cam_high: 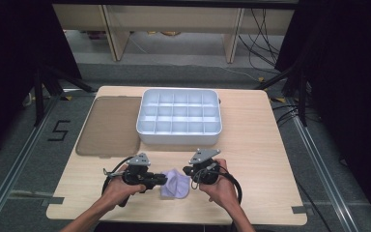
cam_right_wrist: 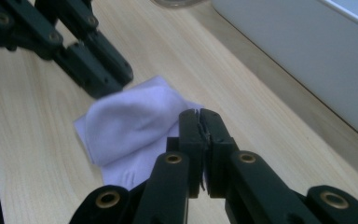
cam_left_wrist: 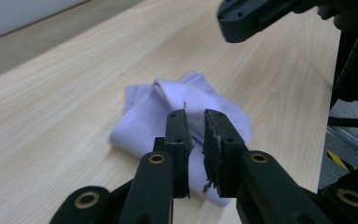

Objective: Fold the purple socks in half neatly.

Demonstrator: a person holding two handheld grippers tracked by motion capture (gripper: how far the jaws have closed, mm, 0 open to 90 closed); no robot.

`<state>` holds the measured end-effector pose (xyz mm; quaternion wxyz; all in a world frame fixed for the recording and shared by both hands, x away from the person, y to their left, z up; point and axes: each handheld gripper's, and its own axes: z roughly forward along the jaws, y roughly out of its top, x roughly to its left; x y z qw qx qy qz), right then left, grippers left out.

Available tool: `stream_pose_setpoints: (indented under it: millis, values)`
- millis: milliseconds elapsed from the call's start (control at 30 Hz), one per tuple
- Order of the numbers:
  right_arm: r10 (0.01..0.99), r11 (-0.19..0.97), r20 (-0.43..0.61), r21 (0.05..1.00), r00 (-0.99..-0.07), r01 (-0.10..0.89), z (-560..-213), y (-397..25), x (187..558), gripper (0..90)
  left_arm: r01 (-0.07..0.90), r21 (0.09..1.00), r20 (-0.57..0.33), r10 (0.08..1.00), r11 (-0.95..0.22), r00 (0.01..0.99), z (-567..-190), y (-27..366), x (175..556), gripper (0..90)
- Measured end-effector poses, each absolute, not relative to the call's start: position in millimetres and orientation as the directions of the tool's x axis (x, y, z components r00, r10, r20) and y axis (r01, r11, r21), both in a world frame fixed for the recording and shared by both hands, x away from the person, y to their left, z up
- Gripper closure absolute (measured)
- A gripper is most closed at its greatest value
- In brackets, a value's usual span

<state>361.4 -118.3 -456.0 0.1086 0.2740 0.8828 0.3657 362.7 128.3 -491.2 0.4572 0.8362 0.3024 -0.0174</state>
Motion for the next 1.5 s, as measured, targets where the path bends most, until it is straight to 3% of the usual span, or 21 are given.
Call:
stream_pose_setpoints:
  millis: [167, 400, 700, 733, 833, 967, 1233, 1333, 1433, 1500]
  values:
    - [0.591, 0.555, -0.003, 0.727, -0.807, 0.404, -456.1, -125.4, 365.5, 88.2, 0.505, 0.756, -0.305, 0.458, -0.417, 0.835, -491.7, 102.5, 360.6, 77.9]
    - [0.562, 0.562, 0.014, 0.727, -0.827, 0.395, -451.6, -121.1, 360.6, 88.2, 0.502, 0.774, -0.288, 0.493, -0.385, 0.821, -486.4, 129.1, 362.3, 74.8]
    - [0.494, 0.619, 0.010, 0.698, -0.869, 0.360, -464.9, -93.0, 356.8, 88.8, 0.495, 0.747, -0.264, 0.486, -0.444, 0.834, -501.2, 129.3, 355.4, 79.2]
    - [0.511, 0.638, 0.030, 0.656, -0.859, 0.403, -469.4, -92.2, 353.9, 89.1, 0.487, 0.740, -0.250, 0.482, -0.464, 0.840, -502.5, 128.5, 355.2, 82.0]
    - [0.492, 0.671, 0.007, 0.634, -0.871, 0.384, -481.1, -95.3, 357.5, 89.5, 0.491, 0.723, -0.246, 0.483, -0.486, 0.840, -509.7, 127.8, 354.5, 84.2]
    - [0.525, 0.681, 0.013, 0.593, -0.851, 0.429, -494.9, -103.1, 358.5, 90.0, 0.496, 0.722, -0.246, 0.492, -0.482, 0.835, -512.4, 126.5, 352.8, 84.8]
    - [0.538, 0.668, 0.022, 0.599, -0.843, 0.442, -490.0, -101.1, 356.3, 89.6, 0.468, 0.765, -0.205, 0.521, -0.442, 0.828, -495.2, 126.7, 364.5, 84.0]
    - [0.539, 0.656, 0.009, 0.622, -0.843, 0.426, -483.6, -101.4, 359.7, 89.6, 0.476, 0.755, -0.195, 0.539, -0.451, 0.819, -498.4, 124.2, 373.6, 84.5]
    - [0.562, 0.655, 0.021, 0.600, -0.827, 0.460, -483.6, -100.7, 359.9, 89.6, 0.485, 0.727, -0.179, 0.549, -0.486, 0.817, -512.1, 122.1, 380.5, 85.4]
    - [0.535, 0.687, -0.005, 0.585, -0.845, 0.431, -492.5, -102.3, 366.2, 89.8, 0.491, 0.735, -0.195, 0.549, -0.467, 0.813, -511.2, 126.0, 382.8, 86.3]
